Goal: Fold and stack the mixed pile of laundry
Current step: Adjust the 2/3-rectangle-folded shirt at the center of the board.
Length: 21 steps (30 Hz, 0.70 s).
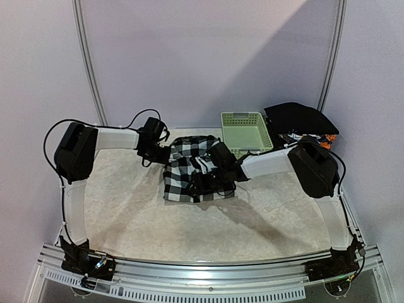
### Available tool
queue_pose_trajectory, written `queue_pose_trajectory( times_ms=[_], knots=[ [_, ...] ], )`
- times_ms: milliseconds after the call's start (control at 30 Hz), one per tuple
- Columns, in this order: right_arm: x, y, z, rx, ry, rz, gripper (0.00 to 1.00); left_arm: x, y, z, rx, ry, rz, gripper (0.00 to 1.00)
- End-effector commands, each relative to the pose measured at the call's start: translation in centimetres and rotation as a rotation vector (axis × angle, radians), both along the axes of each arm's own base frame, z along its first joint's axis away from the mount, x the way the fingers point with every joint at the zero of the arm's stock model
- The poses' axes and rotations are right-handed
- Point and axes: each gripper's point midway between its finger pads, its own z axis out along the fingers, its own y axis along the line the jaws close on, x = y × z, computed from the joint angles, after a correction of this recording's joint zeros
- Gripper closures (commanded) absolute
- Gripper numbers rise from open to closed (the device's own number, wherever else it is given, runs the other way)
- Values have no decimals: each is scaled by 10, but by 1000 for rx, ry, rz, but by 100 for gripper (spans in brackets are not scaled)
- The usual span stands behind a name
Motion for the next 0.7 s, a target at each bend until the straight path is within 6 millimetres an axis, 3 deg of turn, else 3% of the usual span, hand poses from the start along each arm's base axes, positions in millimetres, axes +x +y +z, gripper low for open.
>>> queue_pose_trajectory(
  times_ms=[0, 200, 300, 400, 533, 667],
  knots=[
    [-16, -9, -5, -45, 59, 14, 63, -12, 8, 36, 30, -56, 46, 73],
    [-16, 4, 60, 69, 15, 61, 55, -63, -3, 72, 19, -96, 24, 65],
    [-11, -3, 84, 77, -31, 47, 51, -92, -12, 77, 2, -93, -6, 54],
    [-2, -17, 95, 69, -61, 13, 49, -121, -24, 77, -18, -90, -51, 41],
    [16, -49, 86, 13, -81, -71, 49, -149, -44, 64, -90, -40, -111, 41],
    [31, -78, 71, -58, -103, -151, 49, -156, -63, 49, -114, -19, -155, 48]
  ],
)
